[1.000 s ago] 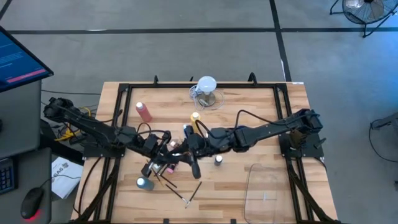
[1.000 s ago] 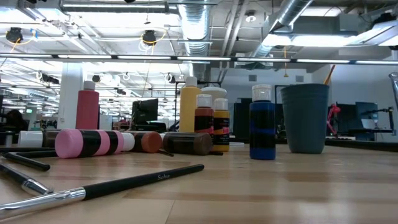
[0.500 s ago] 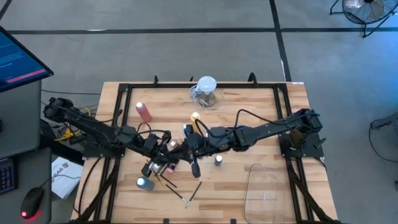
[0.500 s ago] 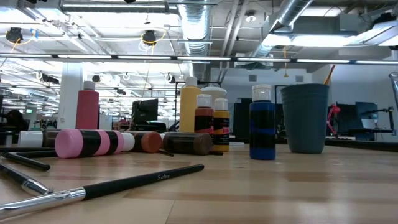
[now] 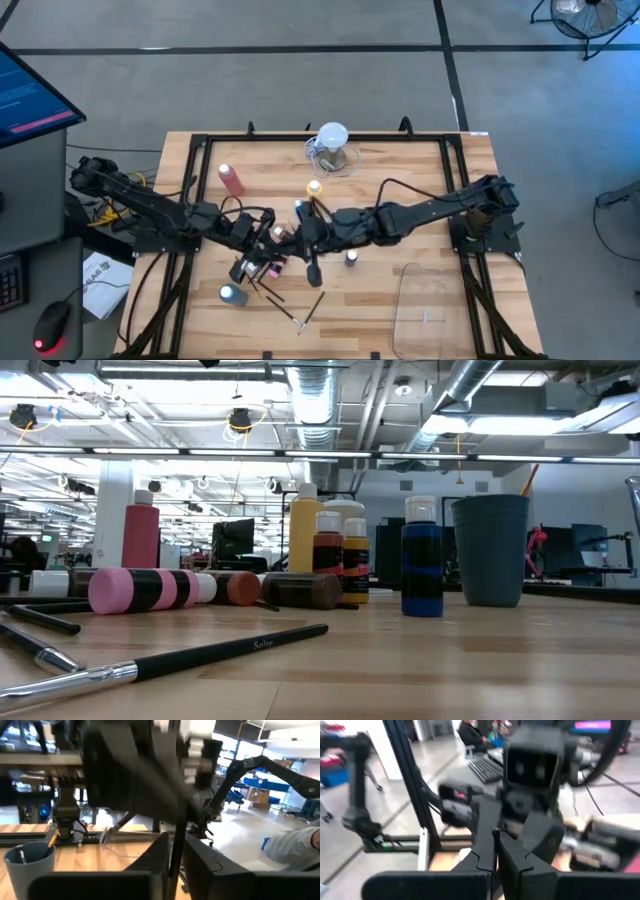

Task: Pick & Place Paint Supplies
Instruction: Put the black silver paintbrush into the blue cup

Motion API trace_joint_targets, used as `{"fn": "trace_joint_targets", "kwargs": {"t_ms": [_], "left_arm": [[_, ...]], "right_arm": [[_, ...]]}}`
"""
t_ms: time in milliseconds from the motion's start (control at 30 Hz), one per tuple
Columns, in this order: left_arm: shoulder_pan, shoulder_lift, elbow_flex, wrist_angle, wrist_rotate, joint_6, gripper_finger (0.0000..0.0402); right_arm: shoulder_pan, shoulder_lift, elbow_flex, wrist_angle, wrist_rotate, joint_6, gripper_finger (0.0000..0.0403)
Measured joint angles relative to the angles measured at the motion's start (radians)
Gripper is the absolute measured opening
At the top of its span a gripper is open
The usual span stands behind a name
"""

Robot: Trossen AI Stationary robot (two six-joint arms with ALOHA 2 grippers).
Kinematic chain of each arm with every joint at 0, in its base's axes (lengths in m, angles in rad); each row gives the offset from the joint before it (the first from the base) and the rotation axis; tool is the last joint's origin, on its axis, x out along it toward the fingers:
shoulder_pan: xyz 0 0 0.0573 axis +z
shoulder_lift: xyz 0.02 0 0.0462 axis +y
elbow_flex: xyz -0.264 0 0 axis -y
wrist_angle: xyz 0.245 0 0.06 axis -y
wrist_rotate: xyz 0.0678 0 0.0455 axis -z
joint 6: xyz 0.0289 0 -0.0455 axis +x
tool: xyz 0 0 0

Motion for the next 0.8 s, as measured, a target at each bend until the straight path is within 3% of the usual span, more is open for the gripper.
{"fn": "trace_joint_targets", "kwargs": {"t_ms": [333, 467, 600, 800], "left_arm": [[-0.022, -0.011, 0.0, -0.006, -0.013, 0.018, 0.0209], [-0.035, -0.025, 0.002, -0.003, -0.016, 0.02, 0.0263], [-0.044, -0.028, 0.002, -0.003, -0.018, 0.021, 0.0291], [-0.047, -0.032, 0.002, 0.0, -0.017, 0.022, 0.0298]], "right_arm": [[0.079, -0.017, -0.001, -0.084, 0.21, -0.058, 0.0001], [0.104, -0.071, -0.019, -0.181, 0.235, -0.037, 0.0001], [0.129, -0.153, -0.12, -0.19, 0.337, -0.012, 0.0], [0.164, -0.347, -0.372, -0.097, 0.535, 0.031, 0.0]]}}
